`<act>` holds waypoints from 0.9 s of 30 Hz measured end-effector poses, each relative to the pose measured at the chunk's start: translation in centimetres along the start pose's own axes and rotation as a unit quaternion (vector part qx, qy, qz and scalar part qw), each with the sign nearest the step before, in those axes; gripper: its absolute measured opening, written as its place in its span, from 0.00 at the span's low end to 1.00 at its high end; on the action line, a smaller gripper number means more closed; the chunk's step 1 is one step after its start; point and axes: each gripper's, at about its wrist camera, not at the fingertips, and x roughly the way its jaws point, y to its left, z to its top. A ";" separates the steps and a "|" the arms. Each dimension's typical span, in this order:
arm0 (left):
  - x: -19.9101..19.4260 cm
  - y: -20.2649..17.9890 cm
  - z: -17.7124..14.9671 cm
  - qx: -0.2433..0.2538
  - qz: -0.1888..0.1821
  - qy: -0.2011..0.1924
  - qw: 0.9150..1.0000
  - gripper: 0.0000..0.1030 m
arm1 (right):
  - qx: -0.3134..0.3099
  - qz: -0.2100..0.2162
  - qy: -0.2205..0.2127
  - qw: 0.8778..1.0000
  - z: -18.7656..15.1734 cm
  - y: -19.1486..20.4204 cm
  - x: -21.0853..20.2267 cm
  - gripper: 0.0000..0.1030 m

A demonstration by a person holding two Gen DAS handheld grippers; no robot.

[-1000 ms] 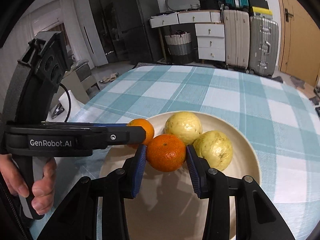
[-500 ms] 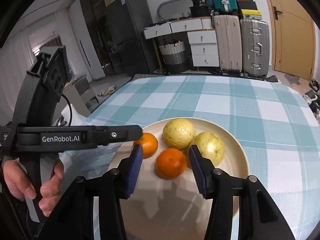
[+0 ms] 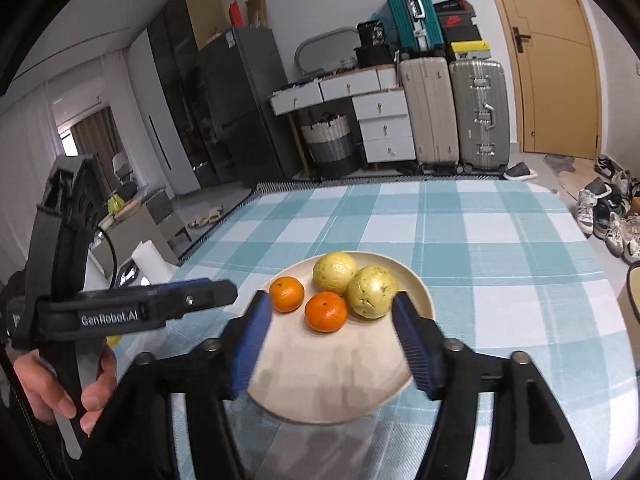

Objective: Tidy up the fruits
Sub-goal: 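Move both tools back toward the tomatoes and plums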

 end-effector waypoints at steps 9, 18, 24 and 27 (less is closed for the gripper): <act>-2.7 -1.9 -2.6 0.017 0.023 -0.007 1.000 0.48 | 0.003 -0.020 -0.032 0.999 -0.7 -0.3 -3.4 0.76; -5.0 -2.7 -4.1 0.029 0.044 -0.029 0.998 0.76 | 0.014 -0.017 -0.053 0.998 -1.3 -0.3 -5.5 0.86; -6.6 -3.5 -5.1 0.050 0.045 -0.068 0.995 0.83 | 0.014 -0.009 -0.072 0.997 -1.8 -0.2 -6.8 0.96; -7.1 -3.7 -5.4 0.056 0.045 -0.076 0.995 0.84 | 0.008 -0.003 -0.080 0.997 -2.1 0.1 -7.7 0.99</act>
